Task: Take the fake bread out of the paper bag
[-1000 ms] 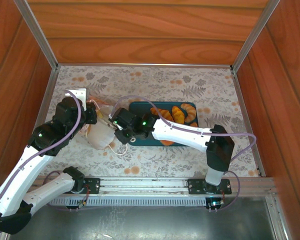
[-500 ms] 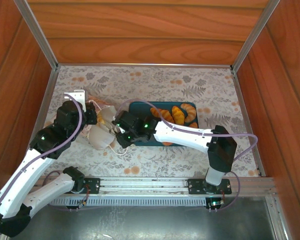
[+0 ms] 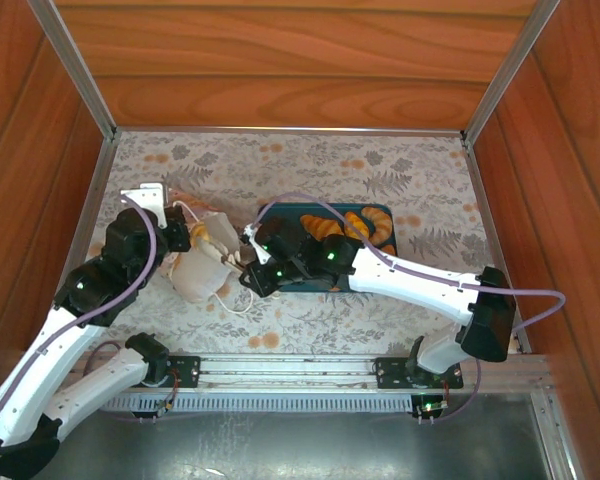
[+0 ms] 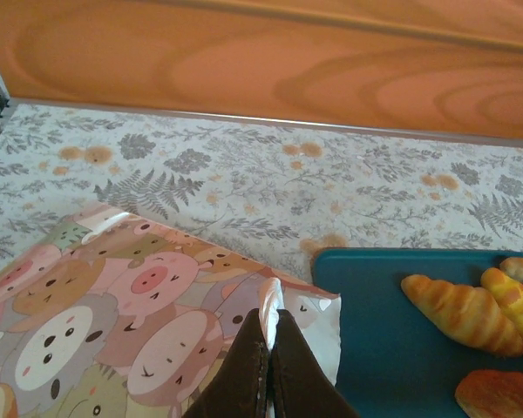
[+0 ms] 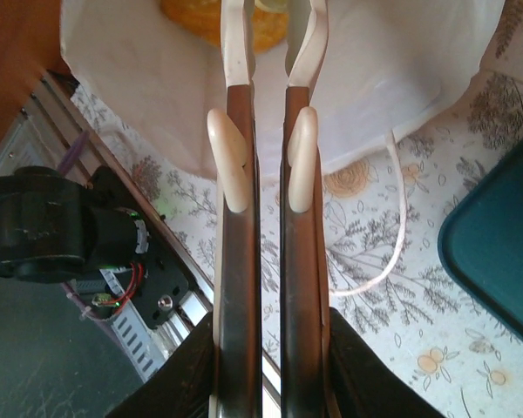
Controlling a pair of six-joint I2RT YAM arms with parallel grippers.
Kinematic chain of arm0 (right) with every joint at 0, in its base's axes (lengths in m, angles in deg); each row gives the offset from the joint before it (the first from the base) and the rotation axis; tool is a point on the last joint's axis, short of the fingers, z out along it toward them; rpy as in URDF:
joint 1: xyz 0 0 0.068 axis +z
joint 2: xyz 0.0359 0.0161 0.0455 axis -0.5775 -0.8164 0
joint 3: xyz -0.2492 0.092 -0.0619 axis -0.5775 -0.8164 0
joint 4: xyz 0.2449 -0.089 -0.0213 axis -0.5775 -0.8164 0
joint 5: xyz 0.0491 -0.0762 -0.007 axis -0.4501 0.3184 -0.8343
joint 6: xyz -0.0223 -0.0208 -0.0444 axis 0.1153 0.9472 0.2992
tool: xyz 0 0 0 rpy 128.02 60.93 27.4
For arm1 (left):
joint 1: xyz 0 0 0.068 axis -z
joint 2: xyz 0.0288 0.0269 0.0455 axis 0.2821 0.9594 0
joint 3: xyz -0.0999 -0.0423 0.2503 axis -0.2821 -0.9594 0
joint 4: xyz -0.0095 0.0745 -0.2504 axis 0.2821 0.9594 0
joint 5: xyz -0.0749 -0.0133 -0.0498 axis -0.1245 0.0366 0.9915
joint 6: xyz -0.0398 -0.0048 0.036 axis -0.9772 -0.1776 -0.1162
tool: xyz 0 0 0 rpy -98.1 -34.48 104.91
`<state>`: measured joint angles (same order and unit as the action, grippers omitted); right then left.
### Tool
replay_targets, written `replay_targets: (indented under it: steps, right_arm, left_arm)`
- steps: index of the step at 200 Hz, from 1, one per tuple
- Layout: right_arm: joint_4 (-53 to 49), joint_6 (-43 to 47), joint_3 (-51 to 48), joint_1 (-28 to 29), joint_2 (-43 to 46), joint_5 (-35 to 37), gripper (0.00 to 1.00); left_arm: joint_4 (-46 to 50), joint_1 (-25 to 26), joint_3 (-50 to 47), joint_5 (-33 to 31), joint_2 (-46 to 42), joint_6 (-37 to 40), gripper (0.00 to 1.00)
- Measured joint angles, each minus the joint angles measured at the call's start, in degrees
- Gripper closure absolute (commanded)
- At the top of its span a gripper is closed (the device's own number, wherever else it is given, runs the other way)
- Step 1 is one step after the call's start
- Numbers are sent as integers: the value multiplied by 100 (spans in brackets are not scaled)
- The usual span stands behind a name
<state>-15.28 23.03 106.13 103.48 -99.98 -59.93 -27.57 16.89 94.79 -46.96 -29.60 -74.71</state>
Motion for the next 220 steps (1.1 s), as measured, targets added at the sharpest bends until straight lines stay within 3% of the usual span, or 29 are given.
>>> replay_targets:
  steps: [62, 149, 220]
  right_arm:
    - [-72, -251, -354, 0, 120, -181, 73]
    - [-256, -345, -535, 0, 1143, -214, 73]
    - [-697, -455, -1038, -52, 1915, -323, 73]
  left_arm:
    - [-11, 0, 63, 31, 245, 125, 100]
    - [83, 0, 66, 120, -101, 0, 100]
    - [210, 0, 120, 256, 142, -157, 100]
